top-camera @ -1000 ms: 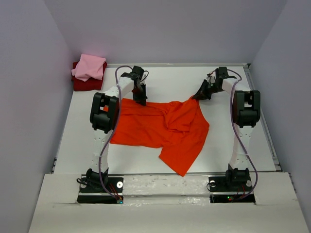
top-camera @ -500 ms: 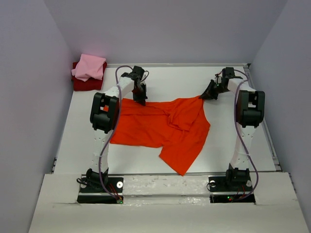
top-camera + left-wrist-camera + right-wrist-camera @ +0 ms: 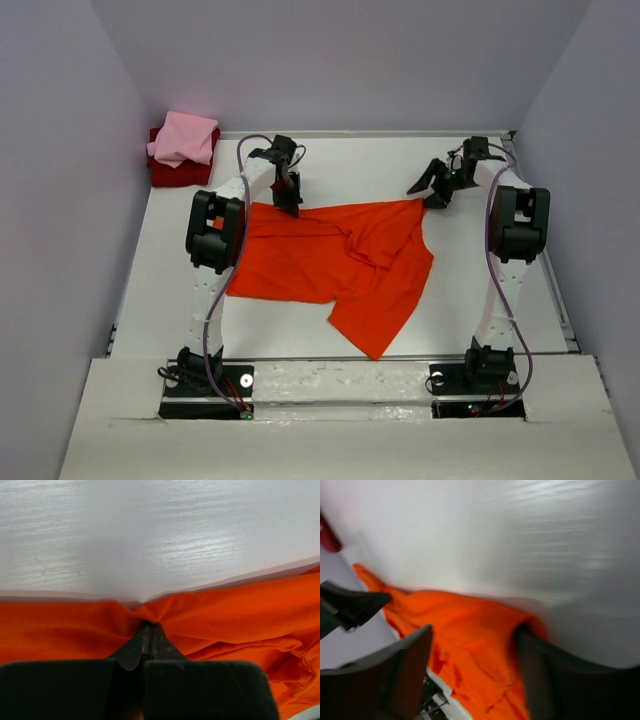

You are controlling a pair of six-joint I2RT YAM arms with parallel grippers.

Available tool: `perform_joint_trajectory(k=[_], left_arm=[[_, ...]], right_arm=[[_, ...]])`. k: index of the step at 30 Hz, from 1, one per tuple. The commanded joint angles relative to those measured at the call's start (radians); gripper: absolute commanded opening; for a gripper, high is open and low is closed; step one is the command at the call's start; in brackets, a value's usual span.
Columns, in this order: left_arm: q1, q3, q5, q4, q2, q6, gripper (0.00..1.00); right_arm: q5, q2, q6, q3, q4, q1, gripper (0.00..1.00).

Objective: Fold and stack the t-shirts
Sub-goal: Fold the flattened tshirt in 1/3 of the way

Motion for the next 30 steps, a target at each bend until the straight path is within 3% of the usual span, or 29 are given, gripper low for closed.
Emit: perform_joint_trajectory(k=[1, 3, 4, 13, 20, 21, 23, 24, 25, 27, 30], left_arm=[[0.014, 0.039, -0.026, -0.042, 0.007, 0.007, 0.0], [0.015, 0.042, -0.023, -0.043, 0.009, 0.01, 0.0], [0.015, 0.045, -0.023, -0.045, 0.01, 0.01, 0.0], [0.017, 0.09, -0.017, -0.054, 0.028, 0.005, 0.0], [0.017, 0.142, -0.017, -0.078, 0.047, 0.007, 0.0], [0.018, 0.146, -0.017, -0.08, 0.045, 0.007, 0.0], [0.017, 0.146, -0.018, -0.081, 0.041, 0.007, 0.0], [0.017, 0.145, -0.02, -0.083, 0.038, 0.005, 0.0], [0.017, 0.142, -0.018, -0.083, 0.033, 0.004, 0.0], [0.017, 0.127, -0.018, -0.078, 0.018, -0.001, 0.0], [0.017, 0.102, -0.014, -0.068, -0.008, -0.01, 0.0]], right_arm=[[-0.001, 0.004, -0.031, 0.041, -0.02, -0.024, 0.9], [-0.021, -0.031, -0.023, 0.047, -0.034, -0.024, 1.0], [-0.021, -0.046, -0.019, 0.047, -0.043, -0.024, 1.0], [-0.004, -0.315, -0.003, -0.067, -0.178, -0.002, 1.0], [0.039, -0.442, 0.004, -0.103, -0.221, 0.065, 0.91], [0.0, -0.445, 0.015, -0.112, -0.21, 0.076, 0.81], [-0.102, -0.403, 0.018, -0.134, -0.215, 0.117, 0.72], [-0.109, -0.389, 0.006, -0.14, -0.218, 0.137, 0.58], [-0.072, -0.38, -0.003, -0.154, -0.206, 0.156, 0.25], [-0.055, -0.369, 0.009, -0.227, -0.146, 0.179, 0.01], [0.0, -0.314, 0.024, -0.258, -0.059, 0.214, 0.0]])
